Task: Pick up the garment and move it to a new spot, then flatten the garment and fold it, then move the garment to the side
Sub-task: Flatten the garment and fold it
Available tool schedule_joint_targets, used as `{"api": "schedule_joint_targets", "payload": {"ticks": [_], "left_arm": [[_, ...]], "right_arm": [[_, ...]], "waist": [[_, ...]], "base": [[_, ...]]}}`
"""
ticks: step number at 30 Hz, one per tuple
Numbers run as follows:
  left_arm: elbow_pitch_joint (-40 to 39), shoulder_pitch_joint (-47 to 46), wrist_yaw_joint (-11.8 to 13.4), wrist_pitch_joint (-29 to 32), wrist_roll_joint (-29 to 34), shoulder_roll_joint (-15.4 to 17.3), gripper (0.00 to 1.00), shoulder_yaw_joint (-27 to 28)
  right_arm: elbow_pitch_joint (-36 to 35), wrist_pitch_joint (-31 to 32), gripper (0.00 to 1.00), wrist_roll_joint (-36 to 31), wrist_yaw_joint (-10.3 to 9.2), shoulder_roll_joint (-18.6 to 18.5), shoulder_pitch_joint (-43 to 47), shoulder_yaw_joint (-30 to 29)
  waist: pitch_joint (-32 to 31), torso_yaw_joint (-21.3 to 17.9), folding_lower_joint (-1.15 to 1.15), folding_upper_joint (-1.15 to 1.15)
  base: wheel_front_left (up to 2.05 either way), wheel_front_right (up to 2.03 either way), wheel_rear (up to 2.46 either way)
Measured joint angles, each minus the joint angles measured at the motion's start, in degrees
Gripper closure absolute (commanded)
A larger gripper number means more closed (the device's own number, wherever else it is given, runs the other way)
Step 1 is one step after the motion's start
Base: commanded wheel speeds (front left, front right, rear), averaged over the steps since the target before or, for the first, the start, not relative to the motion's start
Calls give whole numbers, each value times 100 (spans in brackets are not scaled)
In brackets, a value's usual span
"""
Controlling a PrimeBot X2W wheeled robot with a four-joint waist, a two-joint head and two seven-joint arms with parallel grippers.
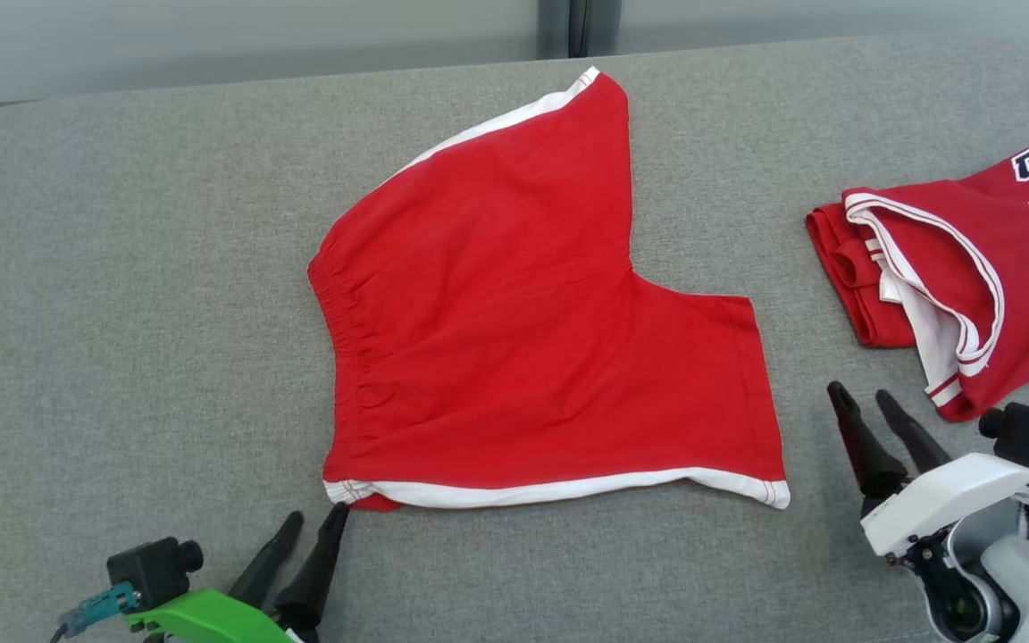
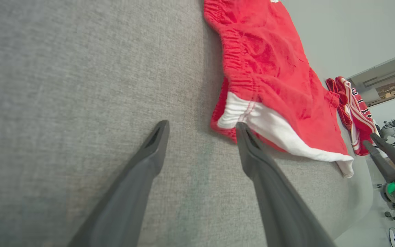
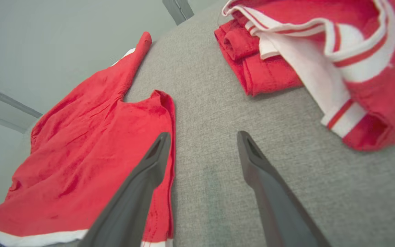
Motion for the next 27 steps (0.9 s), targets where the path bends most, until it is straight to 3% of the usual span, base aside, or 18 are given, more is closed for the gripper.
{"api": "schedule_joint_targets", "payload": {"ticks": [5, 10, 19, 27], "left_arm": [[55, 147, 0, -419, 314, 279, 0, 290], [67, 158, 27, -565, 455, 277, 0, 717], [-11, 158, 177, -581, 1048, 268, 0, 965], [-550, 287, 309, -581, 1692, 80, 0, 1682]], "right_arm": [[-87, -49, 0, -994, -272, -393, -115, -53], [-480, -52, 0, -1667, -479, -350, -114, -767], [-786, -67, 0, -2744, -564, -210, 345, -1198], [-1109, -67, 0, -3264, -570, 174, 903, -1571]], "waist": [[-187, -40, 0, 0], [-413, -47, 0, 0], [-866, 35, 0, 0], [-1140, 170, 0, 0]], "base": [[0, 0, 0], [0, 0, 0], [0, 0, 0], [0, 0, 0]]}}
